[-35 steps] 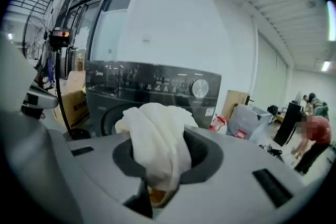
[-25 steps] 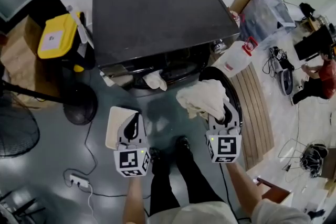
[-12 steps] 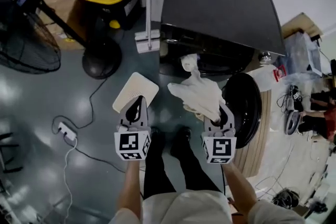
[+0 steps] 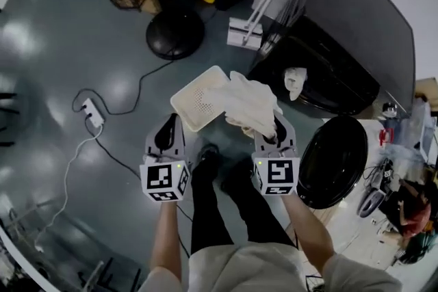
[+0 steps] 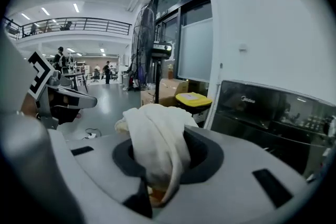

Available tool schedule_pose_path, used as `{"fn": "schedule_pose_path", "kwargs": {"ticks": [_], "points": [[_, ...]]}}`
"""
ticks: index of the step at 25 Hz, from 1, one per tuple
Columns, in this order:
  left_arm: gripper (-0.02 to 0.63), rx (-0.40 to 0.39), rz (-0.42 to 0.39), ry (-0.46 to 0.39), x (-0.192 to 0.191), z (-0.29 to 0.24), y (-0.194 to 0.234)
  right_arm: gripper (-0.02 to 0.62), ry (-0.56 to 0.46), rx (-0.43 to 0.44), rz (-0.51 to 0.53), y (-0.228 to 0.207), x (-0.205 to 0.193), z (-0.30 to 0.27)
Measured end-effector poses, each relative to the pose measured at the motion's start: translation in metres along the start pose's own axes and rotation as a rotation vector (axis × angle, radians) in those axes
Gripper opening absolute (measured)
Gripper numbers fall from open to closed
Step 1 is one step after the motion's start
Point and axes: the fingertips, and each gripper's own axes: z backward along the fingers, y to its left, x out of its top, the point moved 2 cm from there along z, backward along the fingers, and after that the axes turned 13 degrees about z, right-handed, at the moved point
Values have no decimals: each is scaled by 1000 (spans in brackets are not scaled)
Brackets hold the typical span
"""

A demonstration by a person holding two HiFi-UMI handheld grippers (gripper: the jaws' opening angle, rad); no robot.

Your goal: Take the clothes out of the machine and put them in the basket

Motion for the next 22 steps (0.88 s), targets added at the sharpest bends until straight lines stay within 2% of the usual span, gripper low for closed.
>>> {"fn": "schedule_pose_path", "kwargs": {"ticks": [4,9,15,22], "points": [[20,68,33,-6,-19,17,43,114,-4,67,18,42,-7,-35],[18,107,58,-1,-52,17,85,115,23,138,46,89,-39,-85],[20,114,66,46,-100,0,113,115,95,216,86,138,-104,-141],[19,99,64,86,-143,-32,132,117,176,251,117,169,-183,-211]]}}
